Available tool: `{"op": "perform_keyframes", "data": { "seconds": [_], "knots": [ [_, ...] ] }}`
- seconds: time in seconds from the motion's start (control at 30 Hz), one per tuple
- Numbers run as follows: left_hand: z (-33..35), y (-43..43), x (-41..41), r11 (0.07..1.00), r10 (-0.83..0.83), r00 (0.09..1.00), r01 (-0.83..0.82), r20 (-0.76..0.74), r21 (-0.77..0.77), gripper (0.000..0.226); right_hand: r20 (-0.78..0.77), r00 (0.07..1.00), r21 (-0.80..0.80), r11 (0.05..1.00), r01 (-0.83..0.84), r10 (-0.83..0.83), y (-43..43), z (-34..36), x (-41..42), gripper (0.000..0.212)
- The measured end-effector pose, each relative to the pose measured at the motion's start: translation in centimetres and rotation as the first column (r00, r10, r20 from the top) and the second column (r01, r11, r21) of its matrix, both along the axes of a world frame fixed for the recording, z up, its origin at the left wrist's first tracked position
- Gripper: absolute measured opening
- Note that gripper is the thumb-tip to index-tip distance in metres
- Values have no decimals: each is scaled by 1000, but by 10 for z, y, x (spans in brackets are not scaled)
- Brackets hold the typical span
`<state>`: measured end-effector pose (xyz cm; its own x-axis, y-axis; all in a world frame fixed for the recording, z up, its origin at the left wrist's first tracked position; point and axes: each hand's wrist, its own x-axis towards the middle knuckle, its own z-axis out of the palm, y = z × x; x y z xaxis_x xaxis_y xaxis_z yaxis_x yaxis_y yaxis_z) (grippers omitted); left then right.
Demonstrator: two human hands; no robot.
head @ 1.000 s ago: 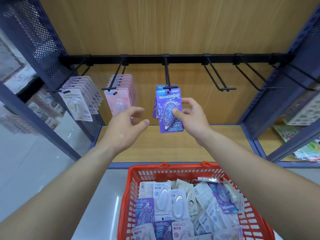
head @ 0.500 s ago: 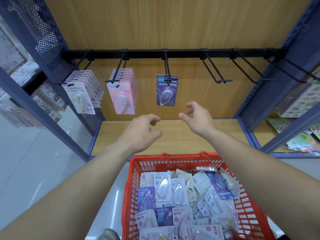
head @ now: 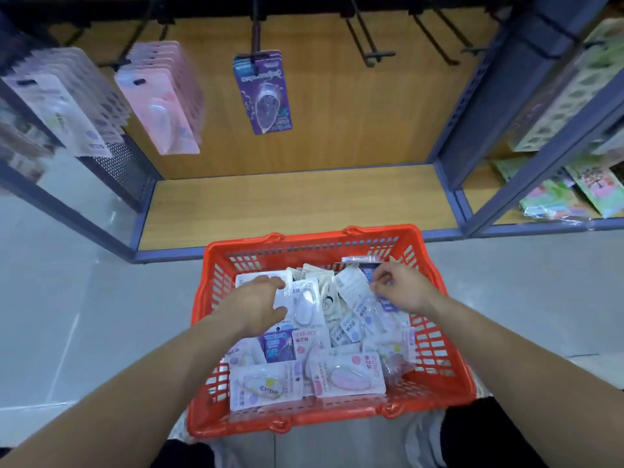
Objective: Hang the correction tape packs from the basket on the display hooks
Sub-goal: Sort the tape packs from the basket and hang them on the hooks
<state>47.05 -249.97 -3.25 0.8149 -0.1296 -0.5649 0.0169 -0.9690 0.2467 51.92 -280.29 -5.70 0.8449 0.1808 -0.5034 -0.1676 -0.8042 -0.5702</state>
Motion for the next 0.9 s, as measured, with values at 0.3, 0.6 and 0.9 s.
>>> {"op": "perform_keyframes", "data": {
  "seconds": [0.3,0.6,0.9],
  "knots": [
    [-71,1,-3,918,395,918,-394,21,-50,83,-83,996,-21,999,-26,24,74,-61,-10,78],
    [-100,14,-2,667,671,736,-654,-93,-357,66,92,995,-39,998,53,-49,90,-82,-22,72],
    [-72,21,5,389,732,631,-697,-257,-602,40,27,999,14,999,29,-30,115,-78,-33,62]
  ]
}}
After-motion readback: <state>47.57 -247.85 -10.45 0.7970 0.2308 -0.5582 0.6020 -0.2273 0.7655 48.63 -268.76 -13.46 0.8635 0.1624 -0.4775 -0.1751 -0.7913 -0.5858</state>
